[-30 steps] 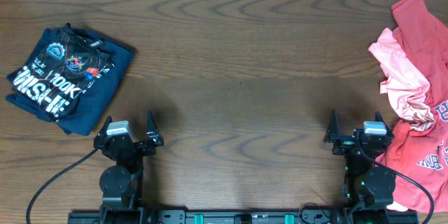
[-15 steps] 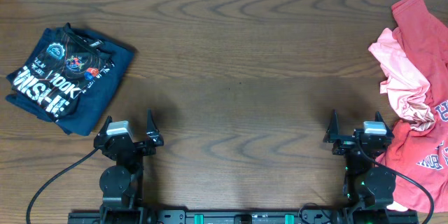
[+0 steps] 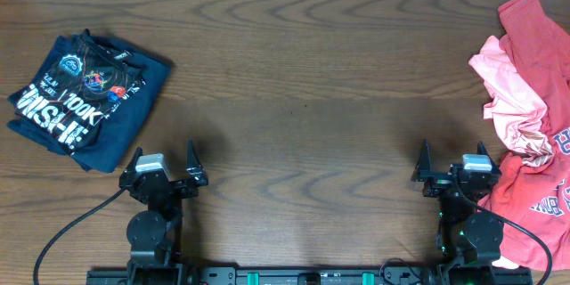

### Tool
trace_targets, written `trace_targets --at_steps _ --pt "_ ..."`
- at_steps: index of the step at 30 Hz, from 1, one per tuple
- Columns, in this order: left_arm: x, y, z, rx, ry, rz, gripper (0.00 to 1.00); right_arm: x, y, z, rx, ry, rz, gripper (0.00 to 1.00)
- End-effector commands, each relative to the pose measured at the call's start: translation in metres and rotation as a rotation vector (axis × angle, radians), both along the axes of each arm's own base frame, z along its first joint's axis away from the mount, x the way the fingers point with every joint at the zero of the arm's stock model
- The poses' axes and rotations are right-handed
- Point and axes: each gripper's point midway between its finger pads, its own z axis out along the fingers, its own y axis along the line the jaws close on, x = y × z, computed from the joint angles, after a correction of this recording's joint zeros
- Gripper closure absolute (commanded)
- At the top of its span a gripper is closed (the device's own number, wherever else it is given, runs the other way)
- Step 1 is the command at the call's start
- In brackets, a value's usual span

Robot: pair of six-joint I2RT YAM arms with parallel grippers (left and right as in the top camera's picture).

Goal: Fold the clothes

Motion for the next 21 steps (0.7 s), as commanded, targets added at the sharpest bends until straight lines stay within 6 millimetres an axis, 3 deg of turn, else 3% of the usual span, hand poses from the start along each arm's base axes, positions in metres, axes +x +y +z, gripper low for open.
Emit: trace_targets --at_steps 1,5,10,15,21 --pt "-0.002 0.007 -0.018 0.004 0.057 0.037 0.02 0.0 -0.002 0.0 0.018 -0.003 -0.011 0.01" --pt "-0.002 0.005 -0.009 -0.035 0.035 0.031 0.02 -0.001 -0.004 0.0 0.019 -0.005 -0.024 0.01" --pt "-0.002 -0.014 0.014 -0.051 0.008 -0.081 0.02 -0.006 -0.015 -0.003 0.092 0.068 -0.094 0.01" --pt "-0.006 -0.016 0.028 -0.104 0.108 -0.079 0.02 -0.01 -0.026 0.006 0.092 0.194 -0.172 0.01" --pt "-0.001 -0.016 0.052 -0.105 0.263 -0.071 0.02 0.003 -0.033 0.014 0.076 0.43 -0.221 0.01"
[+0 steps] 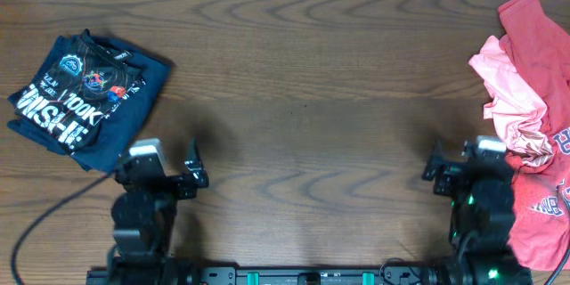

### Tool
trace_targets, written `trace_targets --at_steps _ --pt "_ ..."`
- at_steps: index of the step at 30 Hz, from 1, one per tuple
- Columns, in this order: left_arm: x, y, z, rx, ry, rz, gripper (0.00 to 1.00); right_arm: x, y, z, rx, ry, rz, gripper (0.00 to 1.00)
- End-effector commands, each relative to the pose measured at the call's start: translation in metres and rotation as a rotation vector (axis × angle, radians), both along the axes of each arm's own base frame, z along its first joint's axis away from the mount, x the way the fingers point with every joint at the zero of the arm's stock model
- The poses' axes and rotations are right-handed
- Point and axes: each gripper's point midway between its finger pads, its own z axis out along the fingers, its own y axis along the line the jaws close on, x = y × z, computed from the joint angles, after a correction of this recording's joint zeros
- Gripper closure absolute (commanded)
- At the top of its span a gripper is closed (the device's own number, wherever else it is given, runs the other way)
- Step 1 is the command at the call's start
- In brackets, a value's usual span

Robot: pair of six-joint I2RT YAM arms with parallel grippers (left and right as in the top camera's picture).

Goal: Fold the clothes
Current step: 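Reach the right gripper into the pink shirt pile and grasp a light pink shirt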

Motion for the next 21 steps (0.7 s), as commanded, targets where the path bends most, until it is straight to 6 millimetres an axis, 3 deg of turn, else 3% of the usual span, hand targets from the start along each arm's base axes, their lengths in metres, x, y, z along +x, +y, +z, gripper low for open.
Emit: trace_targets --at_steps 1,5,8,9,11,12,15,21 --pt "0.007 -0.001 0.023 -0.015 0.048 -0.003 0.02 0.009 -0.014 0.008 0.021 0.114 -0.087 0.01" --pt "0.015 -0.008 0.032 -0.026 0.159 -0.034 0.02 0.019 -0.026 -0.003 0.04 0.335 -0.149 0.01" --pt "0.022 -0.022 0.033 -0.064 0.214 -0.109 0.02 0.043 -0.025 -0.009 0.076 0.41 -0.123 0.01" --pt "0.025 -0.027 0.032 -0.076 0.23 -0.132 0.02 0.052 -0.024 -0.014 0.065 0.435 -0.09 0.02" --pt "0.03 -0.029 0.025 -0.082 0.258 -0.14 0.02 0.066 -0.027 -0.024 0.042 0.465 -0.068 0.16" --pt "0.031 -0.029 0.021 -0.082 0.273 -0.139 0.02 0.075 -0.034 -0.033 0.037 0.475 -0.089 0.19" --pt "0.034 -0.03 0.009 -0.089 0.321 -0.144 0.02 0.094 -0.054 -0.062 0.052 0.508 -0.143 0.11" --pt "0.036 -0.033 0.001 -0.098 0.355 -0.155 0.02 0.119 -0.107 -0.109 0.06 0.588 -0.279 0.16"
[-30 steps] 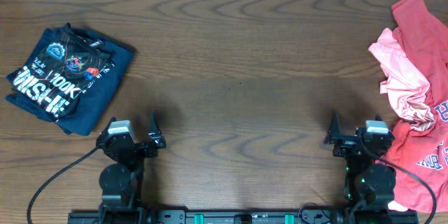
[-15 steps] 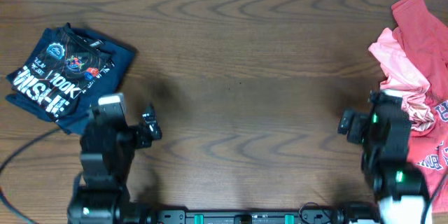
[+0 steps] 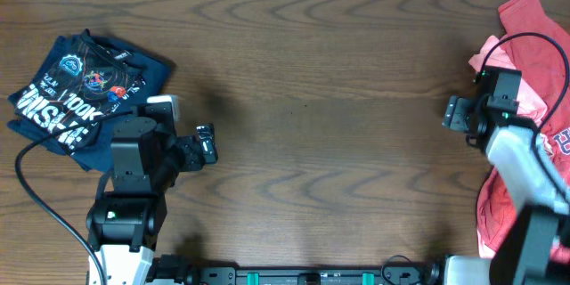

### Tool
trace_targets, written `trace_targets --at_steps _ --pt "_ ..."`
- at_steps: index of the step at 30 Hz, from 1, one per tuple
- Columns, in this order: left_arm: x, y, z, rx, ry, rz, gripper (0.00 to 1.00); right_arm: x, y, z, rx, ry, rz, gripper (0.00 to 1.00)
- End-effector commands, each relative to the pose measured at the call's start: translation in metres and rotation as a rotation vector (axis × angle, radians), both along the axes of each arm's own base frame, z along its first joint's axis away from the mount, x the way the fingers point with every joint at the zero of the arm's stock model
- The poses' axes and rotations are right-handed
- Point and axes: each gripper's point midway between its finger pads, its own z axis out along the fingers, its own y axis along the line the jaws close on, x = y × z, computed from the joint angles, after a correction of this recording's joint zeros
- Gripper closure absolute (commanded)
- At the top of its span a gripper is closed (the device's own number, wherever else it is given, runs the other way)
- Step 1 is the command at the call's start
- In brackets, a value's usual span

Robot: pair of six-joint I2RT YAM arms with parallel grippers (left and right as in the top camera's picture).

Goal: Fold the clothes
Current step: 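Reach the right gripper into the pink shirt pile and grasp a light pink shirt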

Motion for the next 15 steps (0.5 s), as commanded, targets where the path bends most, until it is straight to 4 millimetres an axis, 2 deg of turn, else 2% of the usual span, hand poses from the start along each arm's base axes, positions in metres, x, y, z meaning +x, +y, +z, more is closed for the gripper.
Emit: trace_targets --at_steps 1,6,9,10,11,12,13,15 --pt "0.002 -0.002 0.005 -0.021 -0.006 -0.004 0.02 0.017 -0.031 -0.008 -0.034 0.002 -0.06 0.16" --pt "0.002 -0.002 0.004 -0.021 -0.002 -0.003 0.02 0.036 -0.048 -0.028 -0.043 -0.034 -0.09 0.22" --pt "0.002 -0.002 0.004 -0.021 -0.002 -0.003 0.02 0.04 -0.054 -0.04 -0.039 -0.046 -0.119 0.34" --pt "0.002 -0.002 0.004 -0.021 -0.002 -0.003 0.02 0.042 -0.055 -0.046 -0.027 -0.051 -0.126 0.45" --pt "0.002 -0.002 0.004 -0.021 -0.002 -0.003 0.02 0.043 -0.054 -0.051 -0.011 -0.049 -0.119 0.62" --pt "0.002 -0.002 0.004 -0.021 -0.002 -0.003 0.02 0.043 -0.051 -0.057 0.006 -0.043 -0.112 0.83" --pt "0.002 -0.002 0.004 -0.021 -0.002 -0.003 0.02 0.044 -0.048 -0.059 0.024 -0.041 -0.102 0.95" --pt "0.002 -0.002 0.004 -0.021 -0.002 -0.003 0.02 0.052 -0.031 -0.059 0.101 -0.07 -0.043 0.99"
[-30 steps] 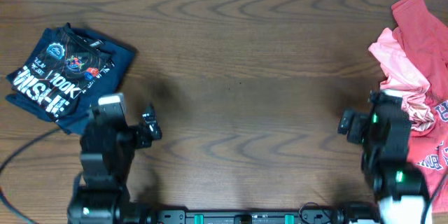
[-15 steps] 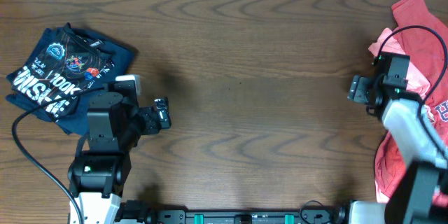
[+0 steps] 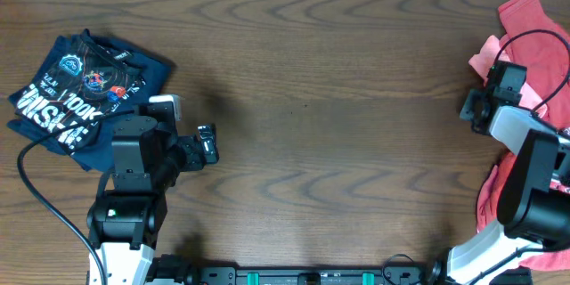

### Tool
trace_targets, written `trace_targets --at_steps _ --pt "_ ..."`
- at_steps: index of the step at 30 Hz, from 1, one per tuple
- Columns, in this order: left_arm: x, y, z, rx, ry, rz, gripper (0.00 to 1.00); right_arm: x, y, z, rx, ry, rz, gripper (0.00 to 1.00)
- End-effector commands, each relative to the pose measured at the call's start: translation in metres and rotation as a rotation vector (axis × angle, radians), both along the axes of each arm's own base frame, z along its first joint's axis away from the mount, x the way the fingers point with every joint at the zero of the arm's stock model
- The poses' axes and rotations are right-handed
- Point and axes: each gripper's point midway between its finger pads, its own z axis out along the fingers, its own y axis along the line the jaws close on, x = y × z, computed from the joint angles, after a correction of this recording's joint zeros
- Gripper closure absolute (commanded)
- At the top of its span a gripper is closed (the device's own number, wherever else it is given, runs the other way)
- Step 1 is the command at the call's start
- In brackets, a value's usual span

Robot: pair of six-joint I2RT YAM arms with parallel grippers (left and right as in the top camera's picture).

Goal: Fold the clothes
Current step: 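Reach the right gripper into the pink shirt pile and grasp a light pink shirt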

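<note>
A heap of unfolded pink and red clothes (image 3: pixel 521 18) lies at the table's right edge. A folded navy T-shirt with white print (image 3: pixel 76 98) rests at the far left. My right gripper (image 3: pixel 473 112) hangs at the left edge of the pink heap, its fingers apart and nothing visibly between them. My left gripper (image 3: pixel 207 145) is raised over bare wood just right of the navy shirt, pointing right, fingers apart and empty. The right arm hides part of the heap.
The brown wooden table (image 3: pixel 321 71) stretches between the two arms. Black cables trail from each arm, one across the red clothes (image 3: pixel 534 40) and one at the front left (image 3: pixel 36 196).
My right gripper has moved a little to the right and up, closer onto the edge of the pink heap. The left arm has barely shifted. The clothes lie as they did.
Both grippers sat open at the table's front edge, at rest. Then both arms were rising from there. Later the left gripper stood beside the navy shirt and the right one near the pink heap, where it now reaches the heap's edge.
</note>
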Motion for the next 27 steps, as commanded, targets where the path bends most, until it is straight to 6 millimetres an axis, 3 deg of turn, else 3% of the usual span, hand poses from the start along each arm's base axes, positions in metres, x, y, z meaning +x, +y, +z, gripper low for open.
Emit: trace_targets --at_steps 1,4,7,11,14,17,21,24,26,27 --pt "0.002 0.0 0.006 -0.014 -0.01 0.005 0.02 0.018 0.027 0.002 0.14 -0.061 0.103 0.99" --pt "0.002 0.0 0.007 -0.014 -0.012 0.004 0.02 0.042 0.078 0.031 0.285 -0.164 0.303 0.99" --pt "0.002 0.0 0.007 -0.014 -0.012 0.005 0.02 0.052 0.158 0.076 0.457 -0.258 0.582 0.99" --pt "0.002 0.0 0.007 -0.014 -0.012 0.005 0.02 0.039 0.265 0.122 0.565 -0.311 0.877 0.99" --pt "0.003 0.0 0.007 -0.014 -0.014 0.005 0.02 0.029 0.329 0.139 0.539 -0.348 1.017 0.99" --pt "0.003 0.0 0.007 -0.014 -0.015 0.005 0.02 0.023 0.376 0.15 0.543 -0.389 1.066 0.99" --pt "0.003 0.0 0.007 -0.014 -0.015 0.005 0.02 0.0 0.421 0.155 0.56 -0.392 1.197 0.99" --pt "0.003 0.0 0.007 -0.014 -0.015 0.005 0.02 -0.015 0.432 0.151 0.57 -0.357 1.265 0.99" --pt "0.003 0.0 0.008 -0.014 -0.017 0.005 0.02 -0.011 0.421 0.146 0.535 -0.334 1.217 0.86" --pt "0.003 0.0 0.008 -0.014 -0.017 0.005 0.02 -0.008 0.412 0.144 0.51 -0.325 1.182 0.71"
